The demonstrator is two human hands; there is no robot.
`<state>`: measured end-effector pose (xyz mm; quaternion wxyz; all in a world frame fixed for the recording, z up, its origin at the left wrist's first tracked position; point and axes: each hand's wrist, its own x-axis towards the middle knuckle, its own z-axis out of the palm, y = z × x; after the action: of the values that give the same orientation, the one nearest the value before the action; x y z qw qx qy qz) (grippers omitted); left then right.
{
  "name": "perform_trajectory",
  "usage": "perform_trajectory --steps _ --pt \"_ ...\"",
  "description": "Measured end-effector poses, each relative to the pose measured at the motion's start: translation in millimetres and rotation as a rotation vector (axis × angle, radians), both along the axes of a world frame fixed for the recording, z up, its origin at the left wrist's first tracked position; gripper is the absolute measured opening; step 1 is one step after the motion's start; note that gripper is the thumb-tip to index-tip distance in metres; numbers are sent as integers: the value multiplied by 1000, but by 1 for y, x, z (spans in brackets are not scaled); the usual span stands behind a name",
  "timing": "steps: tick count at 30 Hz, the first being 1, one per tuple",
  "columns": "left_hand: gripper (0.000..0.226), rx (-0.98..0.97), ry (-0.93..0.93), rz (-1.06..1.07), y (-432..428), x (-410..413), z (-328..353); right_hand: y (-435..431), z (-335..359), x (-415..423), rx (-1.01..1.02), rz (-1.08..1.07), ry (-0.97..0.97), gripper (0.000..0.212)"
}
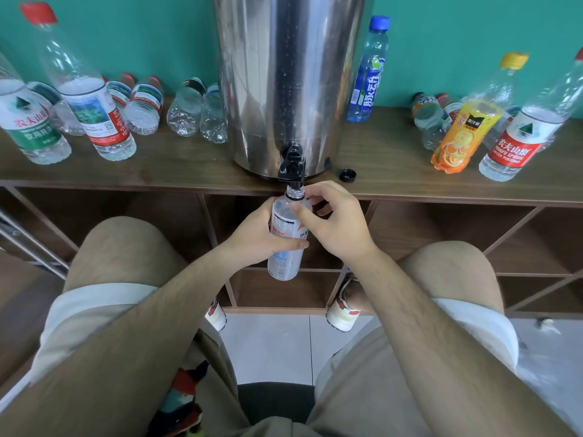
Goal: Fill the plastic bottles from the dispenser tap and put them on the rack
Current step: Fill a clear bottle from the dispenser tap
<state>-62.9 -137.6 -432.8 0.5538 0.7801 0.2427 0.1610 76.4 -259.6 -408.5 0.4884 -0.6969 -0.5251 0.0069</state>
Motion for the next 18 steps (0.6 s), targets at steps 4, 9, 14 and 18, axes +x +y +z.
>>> perform_trajectory --steps 4,9,14,18 --pt "79 2 -1 -7 -1 1 1 -1 0 0 -3 -10 -1 24" --pt "80 12 16 -17 1 1 0 -3 1 -1 -19 -15 -3 25" --pt "84 27 34 -18 2 1 0 -2 1 -1 -32 -15 -6 26" --pt "86 25 38 -17 3 1 0 -2 2 -1 -30 -9 -5 26"
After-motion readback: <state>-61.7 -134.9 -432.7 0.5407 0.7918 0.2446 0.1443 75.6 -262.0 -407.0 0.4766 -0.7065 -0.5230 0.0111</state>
